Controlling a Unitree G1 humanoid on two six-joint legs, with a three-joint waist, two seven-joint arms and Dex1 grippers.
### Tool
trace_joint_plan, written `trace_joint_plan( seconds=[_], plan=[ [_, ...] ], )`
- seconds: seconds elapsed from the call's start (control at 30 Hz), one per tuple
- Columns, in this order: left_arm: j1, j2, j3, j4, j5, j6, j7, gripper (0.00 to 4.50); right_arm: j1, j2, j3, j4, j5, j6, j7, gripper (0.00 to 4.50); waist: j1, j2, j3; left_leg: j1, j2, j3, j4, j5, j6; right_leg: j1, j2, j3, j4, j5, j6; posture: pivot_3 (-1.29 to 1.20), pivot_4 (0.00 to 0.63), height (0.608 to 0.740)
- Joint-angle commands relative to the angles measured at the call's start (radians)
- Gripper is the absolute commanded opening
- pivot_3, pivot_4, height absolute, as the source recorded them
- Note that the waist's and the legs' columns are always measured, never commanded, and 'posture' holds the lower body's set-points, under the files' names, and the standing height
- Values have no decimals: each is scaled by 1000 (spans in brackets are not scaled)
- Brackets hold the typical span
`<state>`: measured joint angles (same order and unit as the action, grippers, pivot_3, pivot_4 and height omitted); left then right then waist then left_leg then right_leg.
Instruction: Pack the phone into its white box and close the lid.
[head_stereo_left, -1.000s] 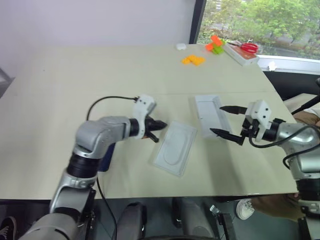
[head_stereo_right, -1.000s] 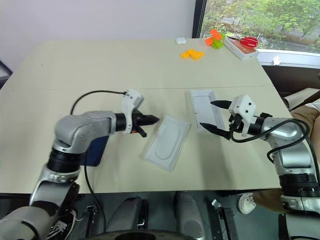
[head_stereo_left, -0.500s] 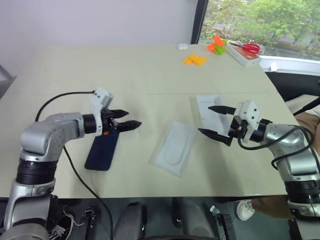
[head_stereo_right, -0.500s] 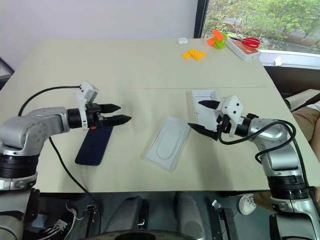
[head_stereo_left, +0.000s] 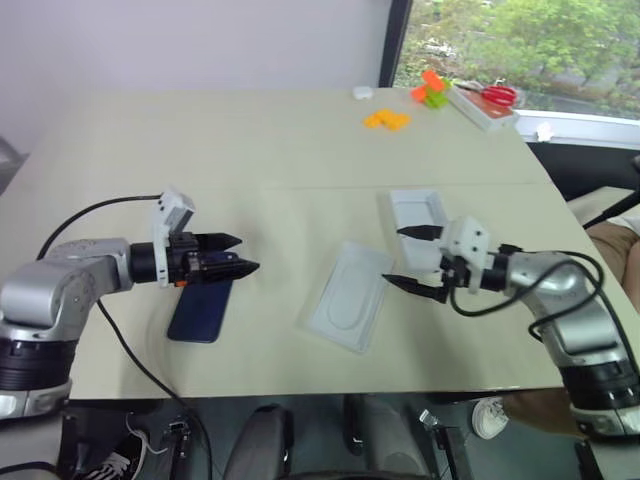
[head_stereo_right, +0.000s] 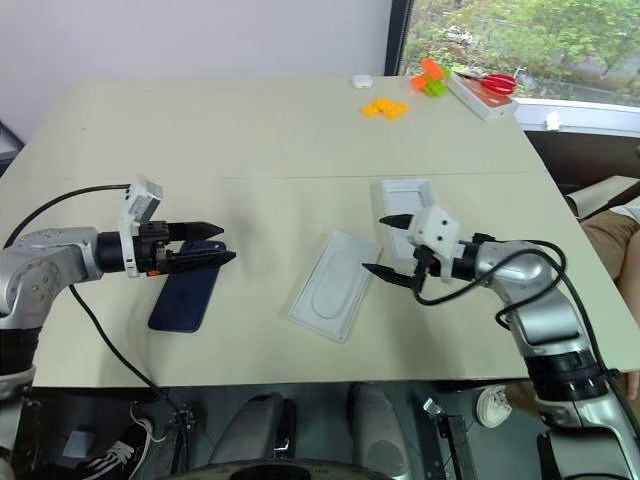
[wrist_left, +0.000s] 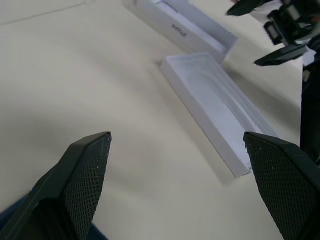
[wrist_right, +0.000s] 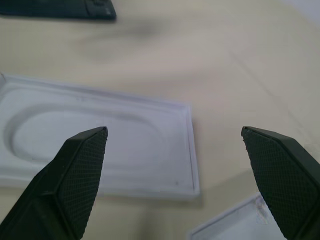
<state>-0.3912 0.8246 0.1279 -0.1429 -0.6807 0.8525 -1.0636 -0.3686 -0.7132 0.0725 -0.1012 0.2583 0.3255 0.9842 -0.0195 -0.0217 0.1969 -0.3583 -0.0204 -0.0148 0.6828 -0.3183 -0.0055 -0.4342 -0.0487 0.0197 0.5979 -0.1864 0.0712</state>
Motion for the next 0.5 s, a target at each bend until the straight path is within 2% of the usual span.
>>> trace_joint_plan(
  seconds=[0.03, 0.33, 0.5],
  plan=[
    [14, 6, 56, -45, -13, -77, -26, 4457, -70, 16, 3, -14, 40, 173, -28, 4500, 3, 0, 0, 0, 0, 0, 0, 0, 0, 0, 0, 0, 0, 0, 0, 0, 150, 740],
    [41, -2, 60, -59, -6, -142, -9, 4457, -121, 28, 18, -24, 49, 291, -42, 4500, 7, 0, 0, -7, -1, -2, 0, 0, 0, -5, 0, -1, -1, 2, 3, 0, 150, 740],
    [28, -27, 32, -54, 4, -159, 16, 4457, -182, 65, 87, -26, -7, 330, -95, 4500, 5, 0, 0, -13, 0, -2, 1, 0, 0, -11, 0, -2, 0, 3, 3, 0, 150, 740]
  ],
)
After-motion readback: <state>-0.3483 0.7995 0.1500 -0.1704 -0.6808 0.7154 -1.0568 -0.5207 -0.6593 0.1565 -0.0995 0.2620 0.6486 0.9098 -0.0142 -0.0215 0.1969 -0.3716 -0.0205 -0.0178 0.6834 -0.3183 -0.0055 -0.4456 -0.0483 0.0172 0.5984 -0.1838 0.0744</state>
